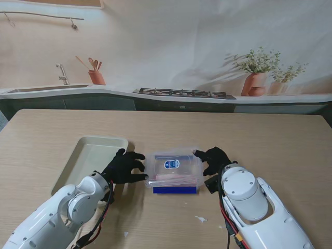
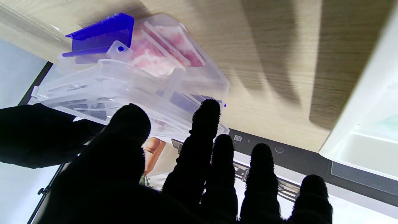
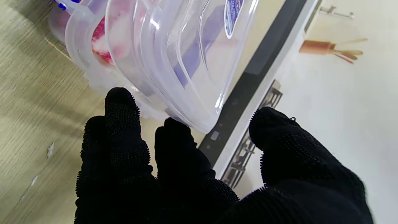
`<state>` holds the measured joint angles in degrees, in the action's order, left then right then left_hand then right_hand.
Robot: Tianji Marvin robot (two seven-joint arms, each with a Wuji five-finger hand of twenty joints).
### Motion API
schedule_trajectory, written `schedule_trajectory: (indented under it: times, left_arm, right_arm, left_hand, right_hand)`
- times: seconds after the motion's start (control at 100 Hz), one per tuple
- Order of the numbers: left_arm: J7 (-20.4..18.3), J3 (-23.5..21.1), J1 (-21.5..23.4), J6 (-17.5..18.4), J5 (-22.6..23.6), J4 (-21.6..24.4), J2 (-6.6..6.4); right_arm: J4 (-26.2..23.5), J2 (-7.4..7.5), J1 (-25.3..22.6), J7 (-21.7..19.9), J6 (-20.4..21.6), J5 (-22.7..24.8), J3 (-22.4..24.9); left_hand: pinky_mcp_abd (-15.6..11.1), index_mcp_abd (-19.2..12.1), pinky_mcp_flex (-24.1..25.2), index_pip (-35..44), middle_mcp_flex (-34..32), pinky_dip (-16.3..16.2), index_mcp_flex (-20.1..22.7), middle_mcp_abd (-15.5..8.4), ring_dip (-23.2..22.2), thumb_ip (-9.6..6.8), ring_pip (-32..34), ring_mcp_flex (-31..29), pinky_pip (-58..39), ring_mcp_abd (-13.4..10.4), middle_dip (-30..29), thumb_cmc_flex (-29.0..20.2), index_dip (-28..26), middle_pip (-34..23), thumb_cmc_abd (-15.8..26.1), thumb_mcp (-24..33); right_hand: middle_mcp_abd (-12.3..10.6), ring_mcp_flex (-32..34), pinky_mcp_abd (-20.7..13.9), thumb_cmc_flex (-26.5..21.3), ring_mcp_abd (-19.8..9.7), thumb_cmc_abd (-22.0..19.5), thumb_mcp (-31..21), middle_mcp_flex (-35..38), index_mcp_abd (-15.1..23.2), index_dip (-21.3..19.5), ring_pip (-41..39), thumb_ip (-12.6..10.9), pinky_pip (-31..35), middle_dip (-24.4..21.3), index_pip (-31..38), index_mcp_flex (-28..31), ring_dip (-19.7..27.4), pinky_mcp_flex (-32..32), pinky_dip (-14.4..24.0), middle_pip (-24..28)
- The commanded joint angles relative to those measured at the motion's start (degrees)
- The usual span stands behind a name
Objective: Separate the bacon slices onto the tray
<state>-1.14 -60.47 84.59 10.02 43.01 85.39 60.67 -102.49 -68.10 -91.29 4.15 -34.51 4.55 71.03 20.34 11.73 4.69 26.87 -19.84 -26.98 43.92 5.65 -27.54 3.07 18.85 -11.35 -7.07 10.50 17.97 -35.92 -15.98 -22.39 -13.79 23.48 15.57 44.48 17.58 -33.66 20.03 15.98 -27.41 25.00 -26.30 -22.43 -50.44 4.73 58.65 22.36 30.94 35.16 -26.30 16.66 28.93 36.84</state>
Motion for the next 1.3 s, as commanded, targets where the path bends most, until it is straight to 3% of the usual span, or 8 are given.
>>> schedule_trajectory:
  times: [0.0,0.13,0.28,0.47,0.87,0.98,1.08,1.29]
  left_arm:
    - [-1.16,0.6,0.47,0.48,0.0,0.95,0.69]
    - [-1.25,0.6,0.49,0.4,-0.02,0.97,0.68]
    - [-1.44,0.7,0.45,0.3,-0.06,0.96,0.65]
    - [-1.18,0.73,0.42,0.56,-0.11,0.86,0.7]
    - [-0.35,1.17,0.08,1.44,-0.28,0.43,0.84]
    - [-0.34,1.25,0.01,1.48,-0.32,0.38,0.85]
    - [-0.34,1.37,-0.09,1.53,-0.4,0.28,0.85]
    - [-0.52,1.46,-0.15,1.51,-0.52,0.23,0.84]
  right_arm:
    - [-0.28,-0.32,-0.15,-2.3,-0.28,0.23,-0.88]
    - [-0.15,-0.56,-0.17,-1.62,-0.41,0.14,-0.83]
    - [-0.57,-1.26,-0.56,-0.45,0.7,-4.62,0.13]
    - [-1.33,-2.23,-0.83,0.94,-0.39,-9.97,1.3]
    - [-0.75,-0.69,0.12,-1.3,-5.78,2.85,-0.59]
    - [-0.37,-0.43,0.34,-1.61,-6.01,4.42,-0.95]
    - [-0.46,-0.38,0.32,-2.03,-6.28,3.88,-0.86]
    - [-0.52,0.17,0.48,-3.92,-6.42,3.45,-0.91]
  left_hand:
    - [-1.34,-14.68,0.35,-5.01,1.4,-0.94,-3.71,-2.18,0.81,-0.46,-0.17,2.11,1.64,-0.9,-0.45,-1.03,1.04,0.36,-0.08,0.72]
    - [-1.37,-14.65,0.34,-5.0,1.39,-0.94,-3.68,-2.25,0.81,-0.47,-0.17,2.09,1.64,-0.83,-0.45,-1.06,1.04,0.35,-0.07,0.75]
    - [-1.38,-14.67,0.41,-5.03,1.46,-0.94,-3.73,-2.23,0.81,-0.45,-0.19,2.12,1.66,-0.9,-0.45,-1.01,1.05,0.37,-0.04,0.71]
    - [-1.38,-14.71,0.38,-5.29,1.51,-0.95,-4.34,-2.13,0.81,-0.49,-0.21,2.16,1.64,-0.83,-0.46,-1.09,1.14,0.38,-0.13,0.78]
    - [-1.35,-15.68,0.16,-5.62,1.89,-0.98,-5.89,-2.28,0.77,-0.52,-0.08,2.21,1.56,-0.96,-0.43,-0.99,1.2,0.33,-0.2,1.21]
    - [-1.34,-15.69,0.14,-5.5,1.87,-0.99,-5.72,-2.35,0.77,-0.53,-0.05,2.21,1.55,-0.97,-0.42,-1.01,1.16,0.29,-0.3,1.32]
    - [-1.3,-15.72,0.07,-5.45,1.86,-1.01,-5.63,-2.33,0.77,-0.53,-0.03,2.21,1.51,-0.89,-0.41,-1.01,1.14,0.27,-0.31,1.42]
    - [-1.37,-15.73,0.14,-5.42,1.94,-1.03,-5.56,-2.31,0.79,-0.52,-0.04,2.29,1.52,-0.91,-0.42,-0.96,1.13,0.28,-0.26,1.49]
  right_hand:
    - [0.78,2.11,-0.18,1.58,1.69,-1.99,2.2,12.62,10.56,-2.06,-1.94,0.23,5.54,1.25,-10.2,-1.67,-1.17,1.35,3.01,11.74]
    - [0.02,2.39,-0.51,-0.45,1.33,-2.46,3.66,13.09,12.02,-3.44,-3.49,-0.21,6.56,1.72,-9.48,0.34,-1.72,1.43,3.89,12.88]
    - [-0.34,1.54,-1.2,-2.74,0.84,-1.97,2.58,11.95,11.77,-4.34,-3.52,-0.47,6.22,2.32,-9.93,-0.85,-1.78,0.68,3.94,14.18]
    - [-1.08,1.2,-2.14,-2.98,-0.33,0.91,-2.66,10.48,11.17,-6.56,-4.25,-0.05,5.89,3.81,-10.2,-2.55,-2.32,0.71,4.28,17.36]
    - [-6.52,9.47,-2.62,-6.56,-5.14,11.19,-15.96,17.01,15.8,-13.36,-12.83,1.08,12.61,11.61,0.41,1.9,-3.98,8.22,4.29,23.77]
    - [-7.31,11.51,-2.57,-7.01,-5.72,13.06,-16.36,19.52,16.96,-10.58,-14.61,4.41,14.01,12.66,4.84,3.01,-3.66,9.79,3.77,24.49]
    - [-7.29,11.14,-2.5,-2.46,-5.06,11.16,-14.9,20.25,16.97,-13.54,-15.99,1.76,14.61,15.59,3.08,5.33,-4.08,9.05,4.16,24.6]
    - [-8.03,8.29,-3.56,0.08,-4.95,10.83,-10.37,18.7,22.78,-13.4,-16.63,2.64,14.58,16.71,1.72,11.53,-4.93,6.67,5.0,23.62]
